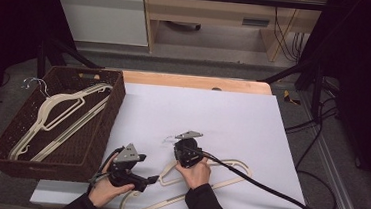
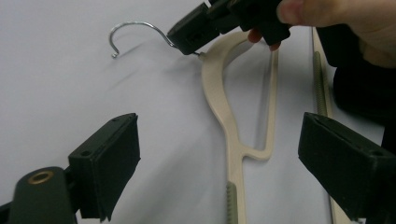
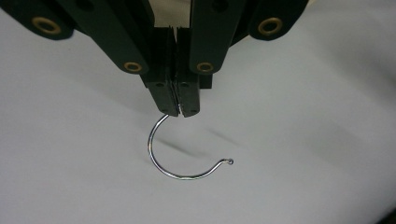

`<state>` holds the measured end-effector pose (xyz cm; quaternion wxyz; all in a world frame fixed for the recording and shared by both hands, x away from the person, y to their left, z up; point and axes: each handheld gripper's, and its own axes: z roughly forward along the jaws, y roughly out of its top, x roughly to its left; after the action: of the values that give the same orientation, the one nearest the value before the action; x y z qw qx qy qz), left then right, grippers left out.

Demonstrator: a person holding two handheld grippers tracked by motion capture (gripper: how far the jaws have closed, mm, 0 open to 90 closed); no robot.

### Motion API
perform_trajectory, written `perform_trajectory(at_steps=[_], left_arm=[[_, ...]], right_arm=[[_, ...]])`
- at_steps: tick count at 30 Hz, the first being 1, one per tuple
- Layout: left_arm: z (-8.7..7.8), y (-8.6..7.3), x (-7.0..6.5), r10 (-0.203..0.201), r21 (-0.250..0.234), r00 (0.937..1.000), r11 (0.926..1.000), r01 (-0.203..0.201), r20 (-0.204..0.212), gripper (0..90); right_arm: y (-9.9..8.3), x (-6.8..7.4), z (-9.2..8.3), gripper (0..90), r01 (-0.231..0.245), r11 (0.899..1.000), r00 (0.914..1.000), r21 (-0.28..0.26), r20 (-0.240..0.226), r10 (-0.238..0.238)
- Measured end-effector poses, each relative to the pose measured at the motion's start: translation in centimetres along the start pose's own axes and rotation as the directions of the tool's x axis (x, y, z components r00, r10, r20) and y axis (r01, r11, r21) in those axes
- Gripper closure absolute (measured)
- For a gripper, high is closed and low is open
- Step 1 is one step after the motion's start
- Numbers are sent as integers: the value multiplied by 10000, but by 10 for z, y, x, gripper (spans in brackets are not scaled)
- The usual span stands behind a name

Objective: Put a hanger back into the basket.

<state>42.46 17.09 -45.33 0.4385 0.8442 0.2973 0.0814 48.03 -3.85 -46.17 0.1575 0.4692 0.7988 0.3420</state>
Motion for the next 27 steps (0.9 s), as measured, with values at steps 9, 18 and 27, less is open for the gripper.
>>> perform_trajectory(at_steps=[9,18,27], left_arm=[[36,18,0,-113,605,9987,9981,83,494,259],[55,19,8,-105,1188,9979,9929,29,638,407],[60,21,8,-381,1326,9900,9910,200,1360,580]], right_arm=[[3,2,-14,893,88,9987,9995,-495,-297,-103],[5,3,-22,892,93,9969,9992,-777,-383,-123],[5,5,-31,892,75,9950,9986,-993,-521,-127]])
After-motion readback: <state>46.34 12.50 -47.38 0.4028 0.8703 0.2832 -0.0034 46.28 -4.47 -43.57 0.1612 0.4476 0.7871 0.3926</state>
